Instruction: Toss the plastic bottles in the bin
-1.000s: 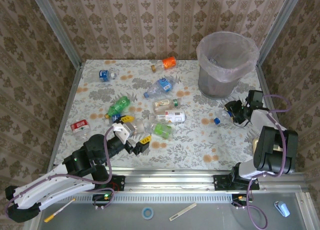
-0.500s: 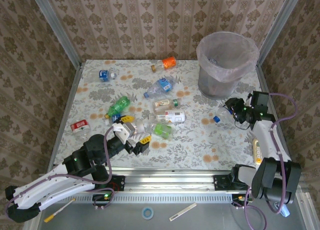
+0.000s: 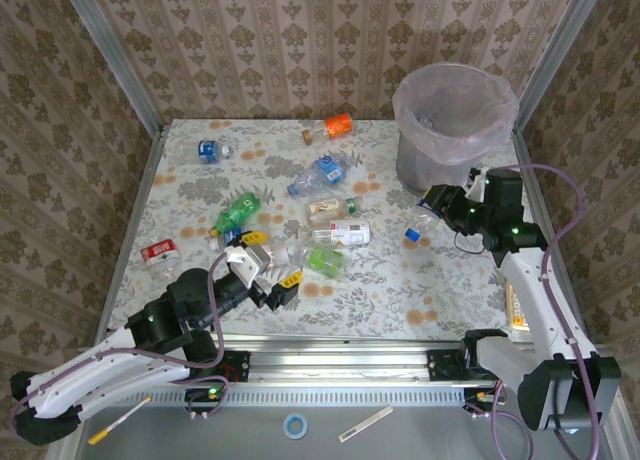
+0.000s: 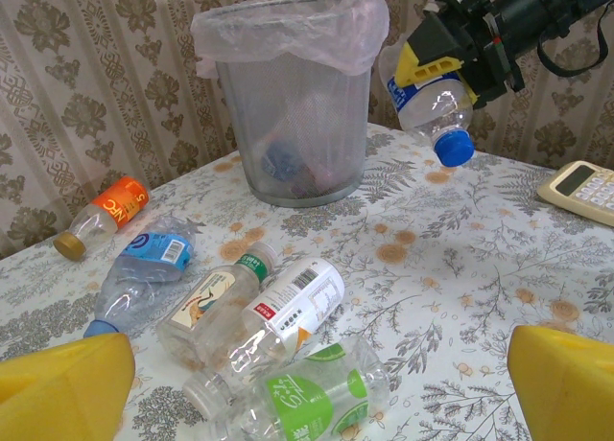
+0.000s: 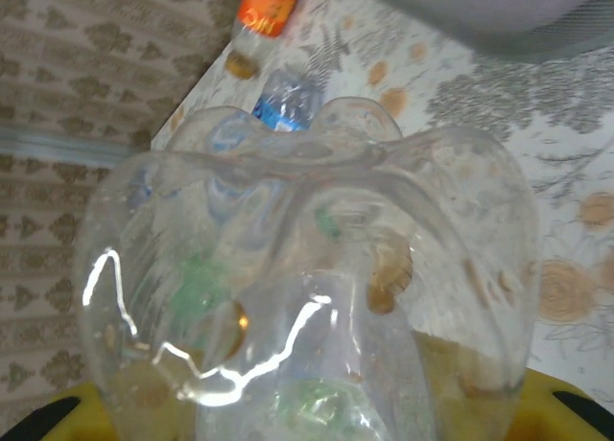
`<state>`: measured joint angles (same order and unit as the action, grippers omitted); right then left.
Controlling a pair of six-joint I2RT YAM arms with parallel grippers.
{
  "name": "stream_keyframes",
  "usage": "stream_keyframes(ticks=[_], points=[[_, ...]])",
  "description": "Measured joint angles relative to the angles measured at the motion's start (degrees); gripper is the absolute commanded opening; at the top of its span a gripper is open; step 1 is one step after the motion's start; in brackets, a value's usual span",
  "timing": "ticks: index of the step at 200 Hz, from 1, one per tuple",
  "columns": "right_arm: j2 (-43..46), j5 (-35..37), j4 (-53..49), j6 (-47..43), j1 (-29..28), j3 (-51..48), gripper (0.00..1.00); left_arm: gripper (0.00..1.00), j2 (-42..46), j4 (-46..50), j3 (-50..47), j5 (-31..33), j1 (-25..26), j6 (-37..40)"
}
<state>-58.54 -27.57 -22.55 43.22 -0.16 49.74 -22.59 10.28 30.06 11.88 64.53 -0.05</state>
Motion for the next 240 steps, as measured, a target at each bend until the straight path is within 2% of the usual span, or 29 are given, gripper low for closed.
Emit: stream_keyframes(ticks=[75,108,187,240], points=[[-3.39,3.91,0.09,-5.62,-17.16,1.97,0.42,1.0,0.02,0.0,0.0,0.02,0.0,0.02],[-4.48,6.86,0.52,-8.24,-22.16,1.97,0.42,1.0,0.02,0.0,0.0,0.04,0.0,0.02],[-4.28,13.44,1.7,-13.14,-24.13,1.99,0.41,1.0,0.0,0.0,0.0,0.17,0.0,0.02],[-0.5,19.58,1.79,-16.17,-24.39,1.97,0.36,1.0,0.0,0.0,0.0,0.17,0.0,0.02]])
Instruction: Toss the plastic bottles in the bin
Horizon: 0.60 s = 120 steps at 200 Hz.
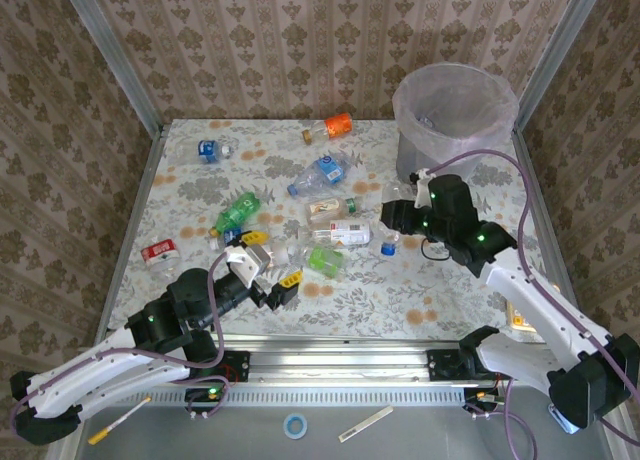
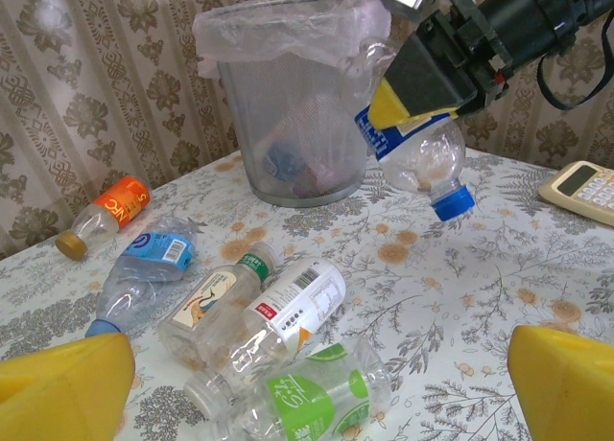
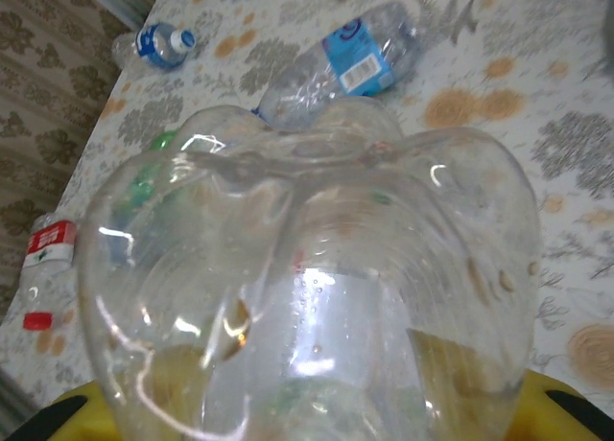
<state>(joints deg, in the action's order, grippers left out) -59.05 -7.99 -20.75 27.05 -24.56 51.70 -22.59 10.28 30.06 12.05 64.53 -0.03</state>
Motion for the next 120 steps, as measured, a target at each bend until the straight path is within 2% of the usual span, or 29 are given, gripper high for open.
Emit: stream_keyframes(ticks=[73,96,120], points=[[3.96,9.46,-0.81,-4.26,1.44,0.63,0.36,1.0,-0.07,-0.46,-0.11,0.0,0.0,0.0],[5.07,10.6,-1.99,-4.17,4.52,0.63,0.35,1.0,-0.07,-0.46,-0.11,0.0,0.0,0.0],[6.82,10.32,-2.49,-3.28,10.78,0.17,0.34,1.0,-0.07,-0.46,-0.11,-0.02,0.0,0.0]])
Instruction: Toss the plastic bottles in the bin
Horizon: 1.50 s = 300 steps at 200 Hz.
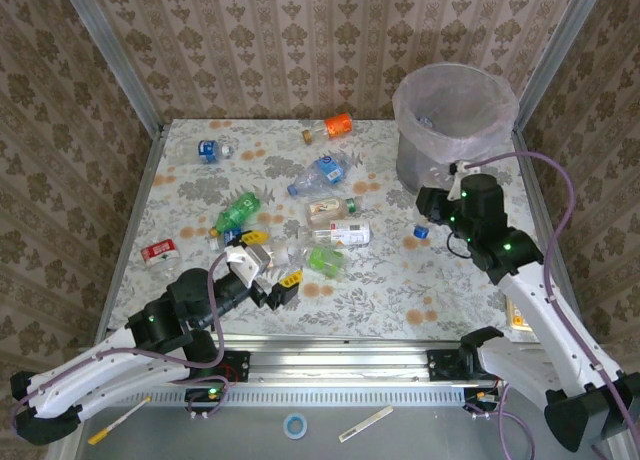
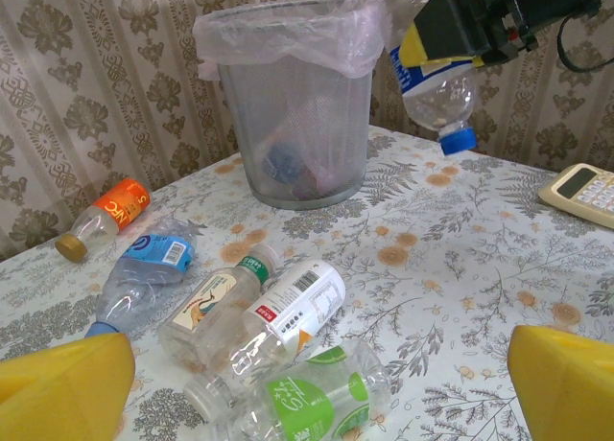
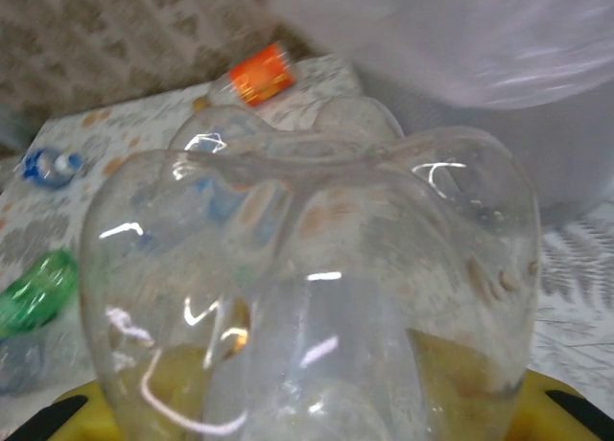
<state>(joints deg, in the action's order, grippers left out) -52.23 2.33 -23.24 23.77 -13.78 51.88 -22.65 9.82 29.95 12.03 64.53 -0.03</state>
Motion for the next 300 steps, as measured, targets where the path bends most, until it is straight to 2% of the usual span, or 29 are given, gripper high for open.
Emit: stream_keyframes(ticks=[25,46,125,143,156,168,172,178,184,209,223,236,253,279,300], points=[[1.51,-0.61,-0.76,1.03,6.38,-1.55,0.34,1.0,0.02,-0.07,-0.04,0.02,0.0,0.0],[1.6,-2.12,-1.16,1.99,8.94,-3.1,0.34,1.0,0.02,-0.28,-0.31,0.02,0.0,0.0],[-0.92,-5.81,-1.38,3.69,10.25,-3.5,0.34,1.0,0.0,-1.09,-0.63,0.02,0.0,0.0],[-3.76,-6.91,-1.73,3.67,11.1,-0.02,0.35,1.0,0.0,-1.11,-0.63,0.02,0.0,0.02],[-7.45,-8.04,-2.51,3.72,12.37,5.97,0.36,1.0,0.0,-1.18,-0.63,0.02,0.0,0.04],[-11.98,-9.64,-2.93,3.93,13.99,14.08,0.45,1.0,0.0,-1.22,-0.63,0.02,0.02,0.04],[-14.1,-10.34,-2.86,4.11,14.75,17.77,0.51,1.0,-0.02,-1.22,-0.63,0.02,0.0,0.04],[-17.4,-11.3,-2.75,4.68,15.74,23.65,0.65,1.0,-0.11,-1.22,-0.63,0.0,0.02,0.02],[-20.85,-12.09,-2.67,5.14,16.7,29.64,0.74,1.0,-0.26,-1.27,-0.63,-0.07,0.02,0.02],[-37.48,-16.44,-3.1,6.45,19.52,56.52,0.83,1.0,-2.29,-1.73,-0.63,-0.68,0.07,0.02],[-44.37,-18.67,-4.68,7.56,20.04,65.22,0.89,1.0,-3.63,-1.75,-0.63,-0.94,0.07,0.0],[-47.34,-20.04,-6.91,8.39,20.06,66.51,0.95,1.0,-4.35,-1.75,-0.63,-1.33,0.11,-0.26],[-47.69,-20.76,-9.46,9.38,20.06,62.64,1.0,1.0,-4.37,-1.75,-0.63,-1.75,0.33,-0.44],[-45.18,-20.83,-12.24,9.09,20.06,56.72,1.0,1.0,-4.13,-1.75,-0.52,-1.73,0.33,-0.63],[-41.24,-20.85,-14.01,7.82,20.09,55.98,1.0,1.0,-4.13,-1.75,-0.44,-1.66,0.33,-1.2]])
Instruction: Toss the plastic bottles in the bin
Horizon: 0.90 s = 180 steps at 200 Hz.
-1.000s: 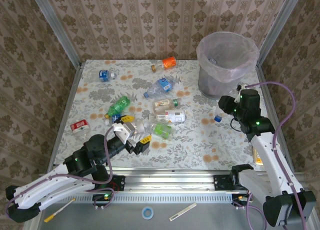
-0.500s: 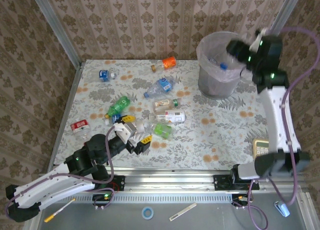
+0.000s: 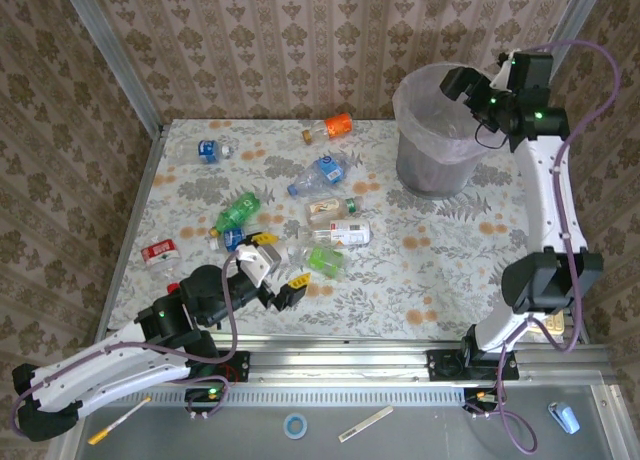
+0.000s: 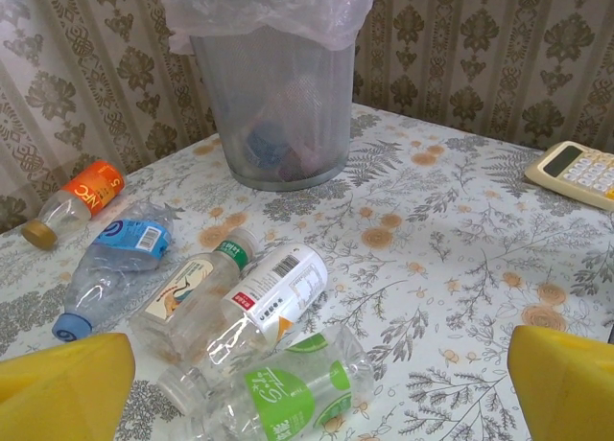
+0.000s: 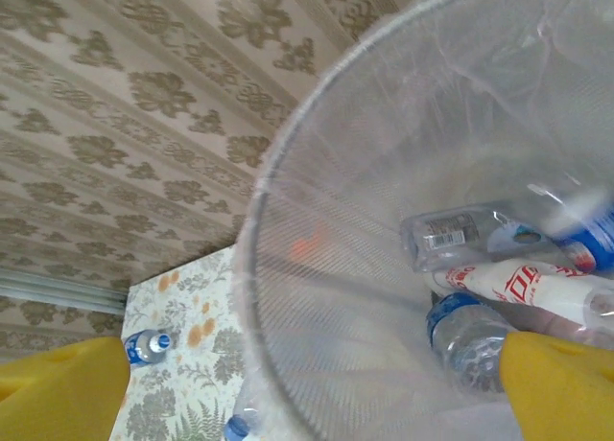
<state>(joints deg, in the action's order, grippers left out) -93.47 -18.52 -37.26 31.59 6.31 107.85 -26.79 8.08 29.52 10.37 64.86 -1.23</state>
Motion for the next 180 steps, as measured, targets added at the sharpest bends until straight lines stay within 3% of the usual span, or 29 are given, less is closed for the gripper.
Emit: stream_keyframes(ticks=[54,116,150,180], points=[[13.0,-2.93,-0.11,-3.13,0.09,-3.43,1.0,1.0,-1.75,0.13,1.16,0.55,0.0,-2.47],[17.68,-10.62,0.55,-4.59,-0.94,-17.73,1.0,1.0,-3.39,2.71,3.87,2.51,0.0,-4.85],[22.34,-13.16,1.62,-6.56,-7.98,-29.2,1.0,1.0,-3.37,4.42,3.91,3.91,0.0,-6.91],[24.15,-13.05,4.48,-9.01,-19.56,-41.16,1.0,1.0,-3.32,6.86,3.91,4.63,-0.02,-8.66]])
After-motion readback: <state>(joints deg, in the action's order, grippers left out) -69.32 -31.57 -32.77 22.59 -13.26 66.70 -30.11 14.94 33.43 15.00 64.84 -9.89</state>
